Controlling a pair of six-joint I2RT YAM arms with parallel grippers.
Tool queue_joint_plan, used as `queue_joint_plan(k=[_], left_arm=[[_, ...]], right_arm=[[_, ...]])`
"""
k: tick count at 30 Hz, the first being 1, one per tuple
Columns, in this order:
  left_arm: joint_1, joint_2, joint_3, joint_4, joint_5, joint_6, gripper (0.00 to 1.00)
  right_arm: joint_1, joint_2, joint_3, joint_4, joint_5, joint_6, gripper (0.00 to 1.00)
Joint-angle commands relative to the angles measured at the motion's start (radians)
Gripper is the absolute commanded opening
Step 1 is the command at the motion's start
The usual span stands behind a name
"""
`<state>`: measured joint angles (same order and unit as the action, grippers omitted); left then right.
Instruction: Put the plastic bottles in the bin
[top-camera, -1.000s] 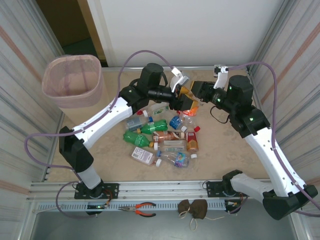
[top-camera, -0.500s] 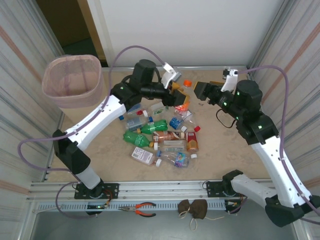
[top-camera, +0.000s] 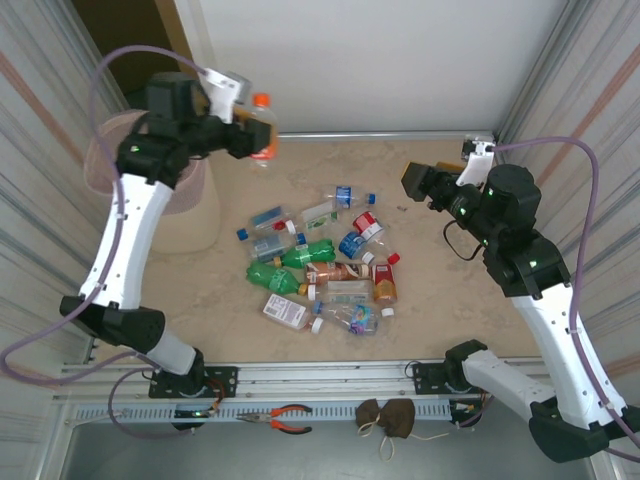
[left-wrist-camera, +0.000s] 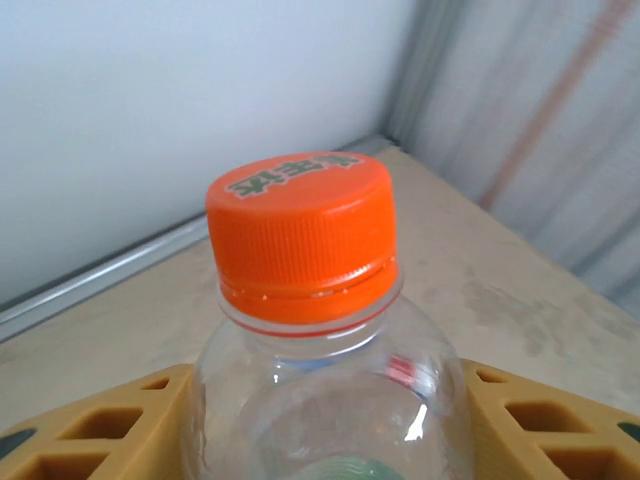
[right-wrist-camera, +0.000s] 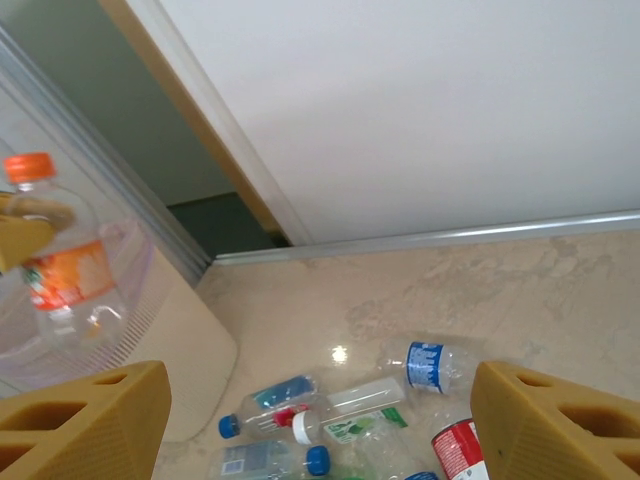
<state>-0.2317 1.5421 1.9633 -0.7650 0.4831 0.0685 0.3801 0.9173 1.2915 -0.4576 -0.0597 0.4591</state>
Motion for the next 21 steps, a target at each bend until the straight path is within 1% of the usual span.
queue_joint_plan(k=[1, 6, 9, 11, 13, 21], left_arm=[[0.119, -0.038, 0.074, -0.116, -0.003, 0.056, 0.48], [0.311, -0.039, 0.118, -0.169, -0.029, 0.084, 0.48], [0.382, -0.036, 0.113, -0.180, -0.074, 0.105, 0.48], [0.406, -0.031, 0.104, -0.184, -0.135, 0.122, 0.48], [0.419, -0.025, 0.086, -0.185, -0.227, 0.146, 0.48], [0.426, 0.036, -0.013, -0.143, -0.582, 0.201, 0.48]], right_arm=[[-0.012, 0.003, 0.002, -0.001, -0.005, -0.024, 0.78], [-0.028, 0.013, 0.000, 0.000, -0.021, -0.026, 0.78], [-0.040, 0.017, -0.001, 0.003, -0.034, -0.025, 0.78], [-0.047, 0.021, -0.005, 0.005, -0.041, -0.024, 0.78], [-0.052, 0.024, -0.006, 0.005, -0.048, -0.023, 0.78], [-0.068, 0.025, -0.021, 0.009, -0.069, -0.022, 0.78]])
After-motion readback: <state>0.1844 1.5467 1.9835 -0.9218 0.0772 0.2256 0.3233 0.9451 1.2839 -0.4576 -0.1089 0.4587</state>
